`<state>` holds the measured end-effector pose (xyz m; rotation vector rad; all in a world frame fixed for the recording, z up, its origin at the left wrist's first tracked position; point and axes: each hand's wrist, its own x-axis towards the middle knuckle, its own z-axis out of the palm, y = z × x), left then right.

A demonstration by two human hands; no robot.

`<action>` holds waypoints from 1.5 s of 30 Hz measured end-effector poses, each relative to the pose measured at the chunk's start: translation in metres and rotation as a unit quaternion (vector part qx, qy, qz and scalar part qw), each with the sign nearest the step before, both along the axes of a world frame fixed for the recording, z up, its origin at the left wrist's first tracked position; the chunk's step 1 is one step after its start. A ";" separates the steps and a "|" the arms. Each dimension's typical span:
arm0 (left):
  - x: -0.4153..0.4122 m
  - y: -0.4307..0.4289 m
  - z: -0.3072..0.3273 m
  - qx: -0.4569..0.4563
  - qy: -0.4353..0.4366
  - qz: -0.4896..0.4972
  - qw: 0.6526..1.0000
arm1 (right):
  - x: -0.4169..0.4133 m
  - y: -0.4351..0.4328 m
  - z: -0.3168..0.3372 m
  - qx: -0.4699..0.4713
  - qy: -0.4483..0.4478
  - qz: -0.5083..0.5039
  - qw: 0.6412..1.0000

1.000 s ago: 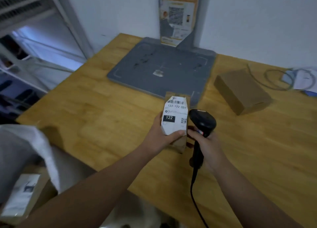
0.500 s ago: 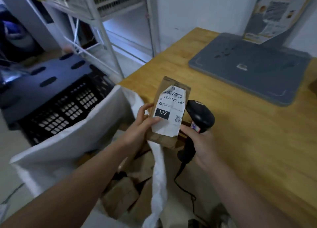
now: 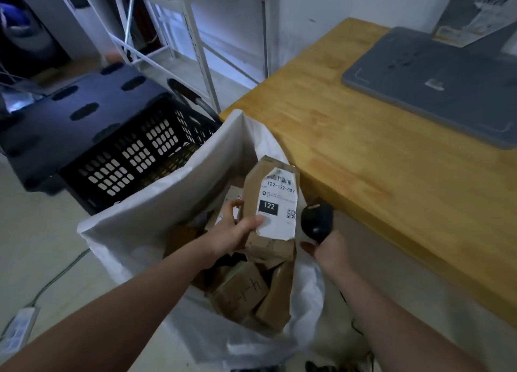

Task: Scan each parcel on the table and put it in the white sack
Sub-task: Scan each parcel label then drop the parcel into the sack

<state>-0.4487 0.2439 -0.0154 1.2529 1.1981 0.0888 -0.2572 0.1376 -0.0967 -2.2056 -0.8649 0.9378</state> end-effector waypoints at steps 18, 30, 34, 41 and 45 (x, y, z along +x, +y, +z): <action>0.046 -0.006 -0.087 0.327 0.403 -0.235 0.822 | 0.039 0.000 0.046 0.140 -0.004 -0.165 0.976; 0.081 0.027 -0.054 0.412 0.299 -0.281 0.814 | 0.058 -0.016 0.031 0.047 -0.029 -0.155 0.986; 0.113 0.022 -0.024 0.457 0.203 -0.283 0.819 | 0.091 -0.025 0.055 0.060 -0.049 -0.171 0.982; 0.211 -0.001 0.021 0.469 0.114 -0.299 0.823 | 0.180 -0.062 0.103 0.034 -0.154 -0.159 0.975; 0.290 -0.022 0.037 0.474 0.080 -0.312 0.820 | 0.248 -0.092 0.126 0.017 -0.210 -0.192 0.959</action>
